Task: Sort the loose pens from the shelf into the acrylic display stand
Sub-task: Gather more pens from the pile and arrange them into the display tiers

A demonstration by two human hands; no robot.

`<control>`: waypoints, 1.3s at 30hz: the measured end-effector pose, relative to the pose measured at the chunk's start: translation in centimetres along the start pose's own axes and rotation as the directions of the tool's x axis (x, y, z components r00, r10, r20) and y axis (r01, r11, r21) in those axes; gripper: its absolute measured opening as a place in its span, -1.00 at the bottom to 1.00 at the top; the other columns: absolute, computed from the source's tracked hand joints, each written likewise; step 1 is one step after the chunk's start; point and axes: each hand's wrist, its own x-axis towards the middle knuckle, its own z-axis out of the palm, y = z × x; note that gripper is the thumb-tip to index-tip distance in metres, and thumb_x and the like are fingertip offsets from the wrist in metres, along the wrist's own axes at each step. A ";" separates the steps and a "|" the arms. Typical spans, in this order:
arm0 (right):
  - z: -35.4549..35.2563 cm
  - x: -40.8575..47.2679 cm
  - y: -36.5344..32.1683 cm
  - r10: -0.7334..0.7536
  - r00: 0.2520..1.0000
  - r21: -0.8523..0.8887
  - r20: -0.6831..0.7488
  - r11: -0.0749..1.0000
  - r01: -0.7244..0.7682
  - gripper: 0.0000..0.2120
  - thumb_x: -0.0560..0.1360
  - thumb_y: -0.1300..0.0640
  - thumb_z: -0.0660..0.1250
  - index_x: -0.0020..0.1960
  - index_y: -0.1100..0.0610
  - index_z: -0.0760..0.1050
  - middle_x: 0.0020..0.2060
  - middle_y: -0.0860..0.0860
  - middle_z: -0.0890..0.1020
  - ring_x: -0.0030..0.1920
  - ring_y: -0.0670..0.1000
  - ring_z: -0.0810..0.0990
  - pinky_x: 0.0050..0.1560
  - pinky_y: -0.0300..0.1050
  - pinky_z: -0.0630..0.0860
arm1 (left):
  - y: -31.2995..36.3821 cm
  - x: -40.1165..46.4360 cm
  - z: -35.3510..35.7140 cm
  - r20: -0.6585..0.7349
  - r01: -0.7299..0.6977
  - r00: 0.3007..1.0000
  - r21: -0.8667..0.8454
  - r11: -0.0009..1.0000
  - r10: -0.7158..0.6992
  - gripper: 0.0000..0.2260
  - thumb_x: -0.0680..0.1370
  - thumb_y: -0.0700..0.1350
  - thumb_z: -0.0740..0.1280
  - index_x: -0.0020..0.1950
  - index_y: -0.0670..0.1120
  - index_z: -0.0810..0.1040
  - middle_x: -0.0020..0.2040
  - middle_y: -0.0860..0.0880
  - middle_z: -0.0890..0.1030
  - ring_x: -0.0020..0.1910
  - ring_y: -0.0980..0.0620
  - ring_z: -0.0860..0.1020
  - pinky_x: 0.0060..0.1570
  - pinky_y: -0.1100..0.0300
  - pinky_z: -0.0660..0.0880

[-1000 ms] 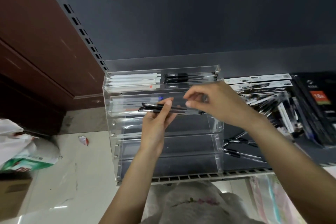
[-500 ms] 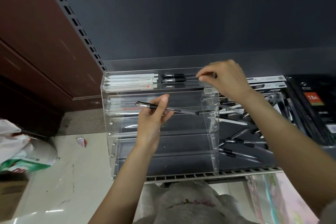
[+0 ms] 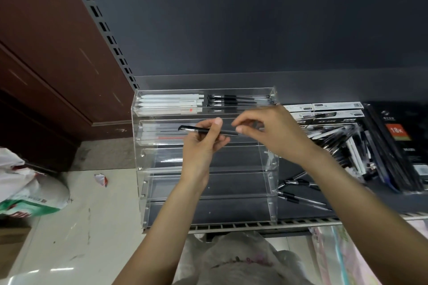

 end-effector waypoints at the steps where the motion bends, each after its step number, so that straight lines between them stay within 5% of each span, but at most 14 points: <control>1: -0.1 -0.1 0.0 0.015 1.000 0.050 0.012 0.999 -0.015 -0.87 0.45 0.07 0.42 -0.01 0.02 0.64 -0.20 -0.17 0.67 -0.15 -0.23 0.60 -0.10 -0.35 0.50 | 0.0 0.0 0.3 -0.002 -0.009 1.000 -0.001 1.000 0.009 -0.92 0.54 -0.13 0.33 -0.07 -0.14 0.54 -0.43 0.06 0.52 -0.37 0.19 0.56 -0.20 0.34 0.55; 4: -0.8 -0.3 0.1 0.009 1.000 0.056 -0.023 0.998 -0.008 -0.89 0.43 0.11 0.44 -0.04 0.02 0.65 -0.23 -0.24 0.62 -0.18 -0.29 0.57 -0.15 -0.48 0.39 | 0.4 0.1 0.9 0.035 -0.034 0.999 0.040 0.999 0.033 -0.83 0.55 -0.09 0.30 0.00 -0.19 0.55 -0.35 0.01 0.54 -0.33 0.17 0.58 -0.19 0.34 0.55; 7: -2.5 0.2 1.4 0.048 0.983 0.021 -0.177 0.999 -0.045 -0.92 0.45 0.16 0.43 -0.07 0.04 0.65 -0.25 -0.22 0.60 -0.23 -0.35 0.52 -0.17 -0.48 0.37 | 1.3 1.0 1.0 0.064 -0.189 0.982 0.321 0.928 0.178 -0.73 0.56 0.00 0.28 0.14 -0.15 0.54 -0.22 0.09 0.59 -0.31 0.19 0.59 -0.22 0.31 0.55; 9: -4.1 0.8 2.8 0.101 0.961 0.036 -0.259 0.995 -0.095 -0.91 0.46 0.18 0.41 -0.06 0.04 0.65 -0.27 -0.16 0.63 -0.24 -0.34 0.53 -0.17 -0.50 0.36 | 2.0 2.1 0.0 0.061 -0.350 0.923 0.545 0.762 0.380 -0.73 0.59 0.00 0.25 0.25 -0.06 0.48 -0.08 0.08 0.57 -0.22 0.19 0.55 -0.22 0.38 0.49; 12: -5.1 2.0 4.5 0.140 0.958 -0.014 -0.250 0.989 -0.148 -0.92 0.48 0.17 0.39 -0.07 0.05 0.65 -0.24 -0.06 0.68 -0.24 -0.29 0.54 -0.14 -0.48 0.39 | 3.1 4.3 -2.0 0.225 -0.517 0.761 0.778 0.358 0.609 -0.75 0.59 -0.18 0.22 0.25 -0.04 0.50 0.08 0.03 0.56 0.05 0.08 0.45 0.07 0.28 0.37; 15: -4.4 3.3 5.0 0.152 0.976 -0.075 -0.158 0.984 -0.165 -0.91 0.50 0.15 0.37 -0.06 0.03 0.65 -0.21 -0.12 0.67 -0.20 -0.20 0.56 -0.02 -0.16 0.51 | 3.5 6.4 -2.9 0.409 -0.532 0.684 0.846 0.029 0.604 -0.72 0.50 -0.15 0.19 0.15 0.01 0.58 0.11 0.07 0.58 0.12 0.05 0.35 0.03 0.23 0.16; 17: -4.1 3.9 5.1 0.154 0.982 -0.083 -0.111 0.983 -0.164 -0.89 0.51 0.15 0.35 -0.05 0.04 0.65 -0.23 -0.14 0.64 -0.18 -0.12 0.57 -0.01 -0.08 0.51 | 3.7 7.1 -2.8 0.463 -0.526 0.682 0.848 -0.060 0.566 -0.72 0.49 -0.09 0.17 0.10 0.03 0.59 0.12 0.11 0.58 0.14 0.06 0.34 -0.01 0.24 0.08; 21: -4.5 4.2 5.4 0.164 0.986 -0.085 -0.038 0.982 -0.167 -0.89 0.51 0.14 0.36 -0.04 0.03 0.66 -0.18 -0.08 0.69 -0.12 -0.06 0.61 -0.02 -0.09 0.51 | 3.6 7.5 -2.6 0.502 -0.535 0.698 0.840 -0.093 0.511 -0.65 0.47 0.01 0.08 0.09 0.05 0.59 0.12 0.11 0.56 0.17 0.06 0.36 0.01 0.22 0.04; 25: -4.5 4.3 5.3 0.133 0.991 -0.119 -0.032 0.983 -0.136 -0.91 0.47 0.16 0.41 -0.06 0.02 0.66 -0.20 -0.09 0.67 -0.19 -0.17 0.56 -0.12 -0.31 0.44 | 3.4 7.6 -2.5 0.543 -0.553 0.698 0.823 -0.130 0.468 -0.64 0.47 0.03 0.07 0.08 0.06 0.60 0.03 0.11 0.60 0.11 0.03 0.42 0.01 0.19 0.03; 30: -3.2 4.1 4.4 0.072 0.995 -0.242 -0.071 0.966 -0.088 -0.88 0.41 0.18 0.45 -0.12 -0.02 0.65 -0.23 -0.10 0.63 -0.16 -0.10 0.56 -0.11 -0.11 0.49 | 3.0 7.4 -2.2 0.577 -0.557 0.685 0.808 -0.191 0.445 -0.68 0.50 0.05 0.12 0.04 0.04 0.64 -0.01 0.09 0.64 0.04 0.00 0.51 0.03 0.12 0.09; 39: -1.2 2.7 4.4 0.056 0.989 -0.354 -0.134 0.930 -0.101 -0.83 0.49 0.23 0.31 -0.05 0.05 0.66 -0.06 -0.04 0.65 -0.03 0.03 0.51 0.12 0.05 0.44 | 2.5 7.3 -2.3 0.584 -0.597 0.680 0.792 -0.128 0.443 -0.76 0.52 -0.01 0.21 0.06 0.01 0.64 0.01 0.03 0.63 -0.02 0.04 0.58 0.04 0.18 0.05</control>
